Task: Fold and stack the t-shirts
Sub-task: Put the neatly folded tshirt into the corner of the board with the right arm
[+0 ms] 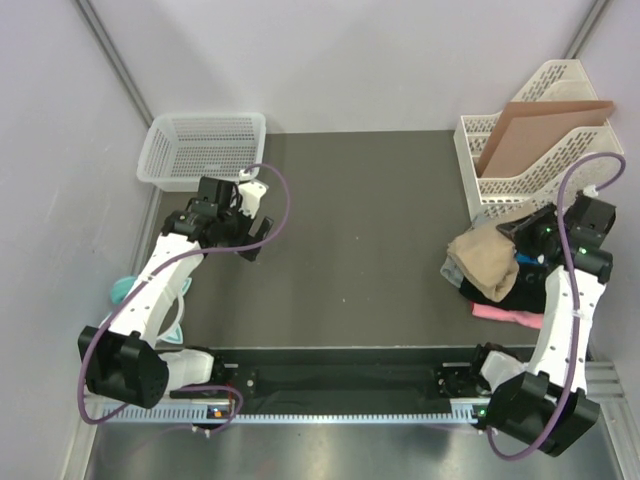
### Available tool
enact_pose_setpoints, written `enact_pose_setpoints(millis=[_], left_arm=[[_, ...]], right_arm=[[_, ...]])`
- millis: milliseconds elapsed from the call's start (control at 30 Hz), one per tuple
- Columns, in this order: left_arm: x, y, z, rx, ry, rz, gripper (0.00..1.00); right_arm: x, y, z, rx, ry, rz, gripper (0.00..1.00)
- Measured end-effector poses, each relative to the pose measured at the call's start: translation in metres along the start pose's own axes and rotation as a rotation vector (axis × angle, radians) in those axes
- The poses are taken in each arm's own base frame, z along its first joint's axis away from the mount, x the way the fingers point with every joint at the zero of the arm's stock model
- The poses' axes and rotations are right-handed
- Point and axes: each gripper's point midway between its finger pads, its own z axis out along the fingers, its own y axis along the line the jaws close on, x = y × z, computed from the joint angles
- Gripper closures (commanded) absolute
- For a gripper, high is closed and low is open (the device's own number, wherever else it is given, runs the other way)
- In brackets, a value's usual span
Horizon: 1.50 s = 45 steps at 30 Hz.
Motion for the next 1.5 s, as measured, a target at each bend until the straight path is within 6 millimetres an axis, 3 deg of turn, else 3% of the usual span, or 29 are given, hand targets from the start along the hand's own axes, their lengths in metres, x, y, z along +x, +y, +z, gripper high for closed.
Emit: enact_pose_setpoints(millis=[267,367,400,467,500,600,700,867,1033,1333,1400,1500], left_arm=[[0.006,0.002,0.001,0.0,0.019,0.008,0.01],[0.01,0.002,0.0,0.002,0.032,0.013,0.01],[0.011,0.002,0.0,0.003,0.035,0.015,0.01],[0.012,0.002,-0.001,0.004,0.042,0.017,0.01],[0.013,0.002,-0.001,0.004,0.042,0.018,0.01],[0.014,0.002,-0.002,0.0,0.042,0.025,0.01],[0.015,0.002,-0.005,-0.002,0.038,0.032,0.01],[0.014,0.003,-0.007,-0.003,0.033,0.037,0.01],[0.016,0.002,-0.008,-0.001,0.042,0.04,0.01],[0.017,0.003,-0.009,-0.002,0.041,0.04,0.01],[0.017,0.003,-0.009,-0.002,0.041,0.041,0.01],[0.017,0.004,-0.009,-0.007,0.043,0.043,0.01]], right_arm=[[-0.022,-0.065,0.0,0.292,-0.1,0.11,1.0],[-0.031,-0.091,0.001,0.394,-0.133,0.162,0.93],[-0.034,-0.101,0.001,0.433,-0.145,0.182,0.81],[-0.037,-0.122,0.002,0.507,-0.159,0.228,0.67],[-0.038,-0.132,0.002,0.539,-0.159,0.253,0.52],[-0.036,-0.153,0.008,0.602,-0.144,0.305,0.3],[-0.025,-0.165,0.013,0.638,-0.094,0.329,0.24],[-0.016,-0.171,0.008,0.684,-0.065,0.334,0.23],[-0.003,-0.149,-0.017,0.654,-0.113,0.253,0.22],[0.077,-0.136,-0.055,0.607,-0.027,0.091,0.23],[0.078,-0.128,-0.062,0.597,-0.017,0.08,0.23],[0.056,-0.105,-0.068,0.556,-0.046,0.078,0.23]])
